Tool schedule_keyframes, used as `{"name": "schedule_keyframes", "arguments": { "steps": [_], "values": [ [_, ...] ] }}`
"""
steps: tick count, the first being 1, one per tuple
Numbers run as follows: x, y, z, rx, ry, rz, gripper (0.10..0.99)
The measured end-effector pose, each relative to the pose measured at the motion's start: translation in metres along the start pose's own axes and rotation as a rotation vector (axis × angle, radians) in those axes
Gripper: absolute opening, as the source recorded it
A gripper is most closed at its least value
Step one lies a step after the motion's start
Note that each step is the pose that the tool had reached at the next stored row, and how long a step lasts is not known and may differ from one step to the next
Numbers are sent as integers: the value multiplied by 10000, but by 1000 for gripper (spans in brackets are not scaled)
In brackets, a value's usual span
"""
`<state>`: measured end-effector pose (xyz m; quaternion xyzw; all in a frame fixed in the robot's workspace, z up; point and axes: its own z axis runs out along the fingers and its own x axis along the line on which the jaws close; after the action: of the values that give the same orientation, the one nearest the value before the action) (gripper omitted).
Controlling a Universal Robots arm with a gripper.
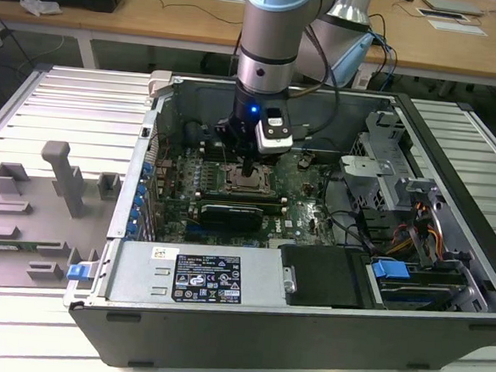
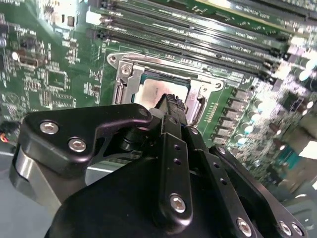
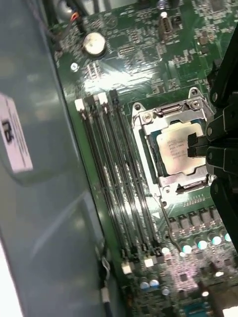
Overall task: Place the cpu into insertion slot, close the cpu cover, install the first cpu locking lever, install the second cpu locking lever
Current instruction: 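Close the cpu cover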
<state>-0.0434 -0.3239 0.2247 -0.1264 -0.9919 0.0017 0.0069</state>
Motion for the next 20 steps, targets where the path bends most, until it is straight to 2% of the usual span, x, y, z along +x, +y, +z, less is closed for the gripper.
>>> {"name": "schedule_keyframes", "arguments": {
  "steps": [5,10,11,12,13,17,20],
  "values": [
    [0,0,7,10,-4,-1057,106],
    [0,0,18,5,-8,-2477,106],
    [0,0,19,-14,-6,-2615,106],
    [0,0,19,-107,6,-2821,106],
    [0,0,19,-176,14,-2907,106],
    [0,-1,45,-177,15,-2910,106],
    [65,-16,60,-182,7,-2911,106]
  ]
}}
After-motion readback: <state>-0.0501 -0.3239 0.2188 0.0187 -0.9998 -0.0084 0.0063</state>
